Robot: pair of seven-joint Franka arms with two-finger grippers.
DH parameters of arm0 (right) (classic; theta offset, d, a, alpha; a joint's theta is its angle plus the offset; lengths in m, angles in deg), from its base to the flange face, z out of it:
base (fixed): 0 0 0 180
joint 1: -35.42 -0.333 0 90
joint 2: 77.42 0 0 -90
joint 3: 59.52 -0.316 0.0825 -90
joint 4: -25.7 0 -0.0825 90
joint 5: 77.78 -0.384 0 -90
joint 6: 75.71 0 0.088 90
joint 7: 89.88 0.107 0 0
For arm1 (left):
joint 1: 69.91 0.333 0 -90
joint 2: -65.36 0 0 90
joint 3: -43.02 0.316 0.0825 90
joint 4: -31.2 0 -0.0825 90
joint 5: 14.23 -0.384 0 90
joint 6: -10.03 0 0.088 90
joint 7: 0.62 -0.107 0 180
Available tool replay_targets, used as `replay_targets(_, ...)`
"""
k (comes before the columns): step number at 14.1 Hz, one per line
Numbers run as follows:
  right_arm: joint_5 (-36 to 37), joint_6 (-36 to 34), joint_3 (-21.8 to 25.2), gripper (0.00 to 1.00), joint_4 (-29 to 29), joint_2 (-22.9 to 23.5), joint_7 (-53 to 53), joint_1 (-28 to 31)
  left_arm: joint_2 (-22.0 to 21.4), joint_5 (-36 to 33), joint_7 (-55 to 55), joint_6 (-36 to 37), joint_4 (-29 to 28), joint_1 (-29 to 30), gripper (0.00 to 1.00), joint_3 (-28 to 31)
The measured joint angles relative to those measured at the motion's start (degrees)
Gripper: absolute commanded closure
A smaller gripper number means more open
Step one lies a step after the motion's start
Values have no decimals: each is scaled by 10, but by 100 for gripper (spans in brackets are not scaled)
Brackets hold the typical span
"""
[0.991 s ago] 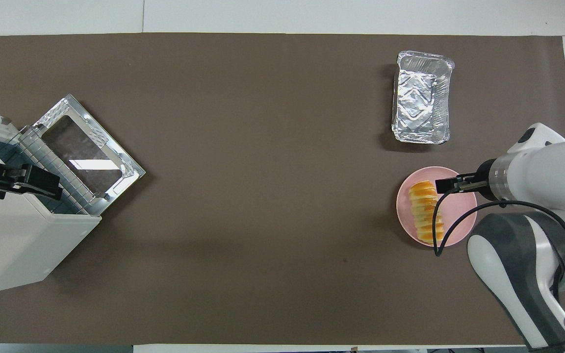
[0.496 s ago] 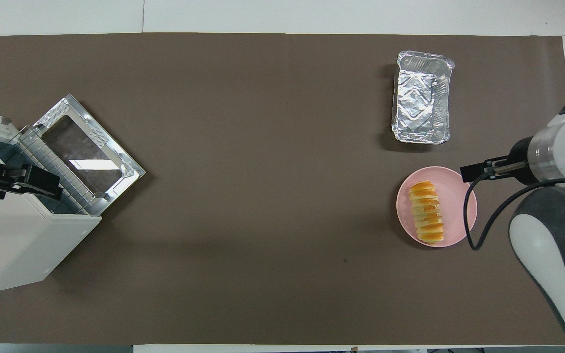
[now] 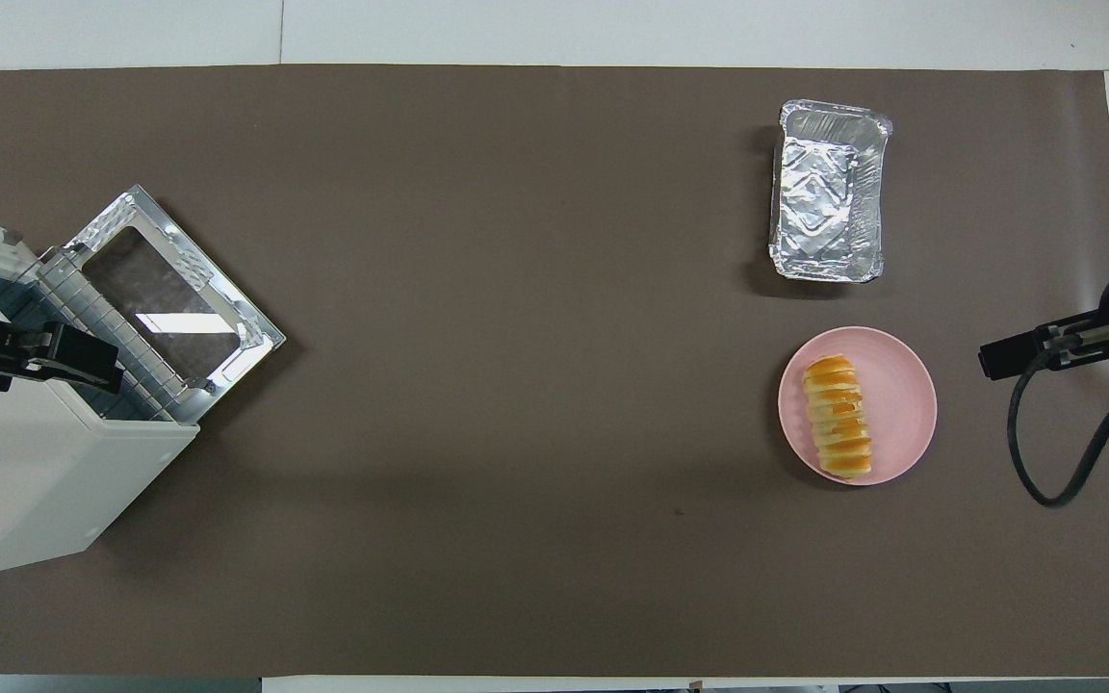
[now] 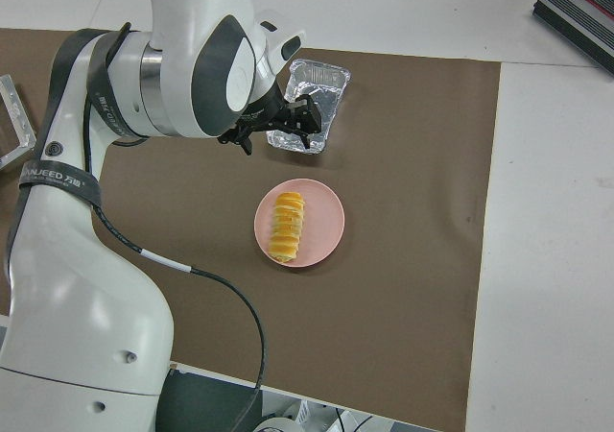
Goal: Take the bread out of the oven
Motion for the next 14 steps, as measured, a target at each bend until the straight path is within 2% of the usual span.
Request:
replay_targets(6, 0, -19, 0, 0, 34, 21, -1, 26, 0, 0, 0, 0, 0, 0, 0, 0)
replay_targets(12, -1, -23, -6, 0, 56, 30, -1, 27, 0, 0, 0, 0, 0, 0, 0, 0)
replay_targets(14, -25, -39, -6, 0, 75, 33, -1, 34, 0, 0, 0, 0, 0, 0, 0, 0)
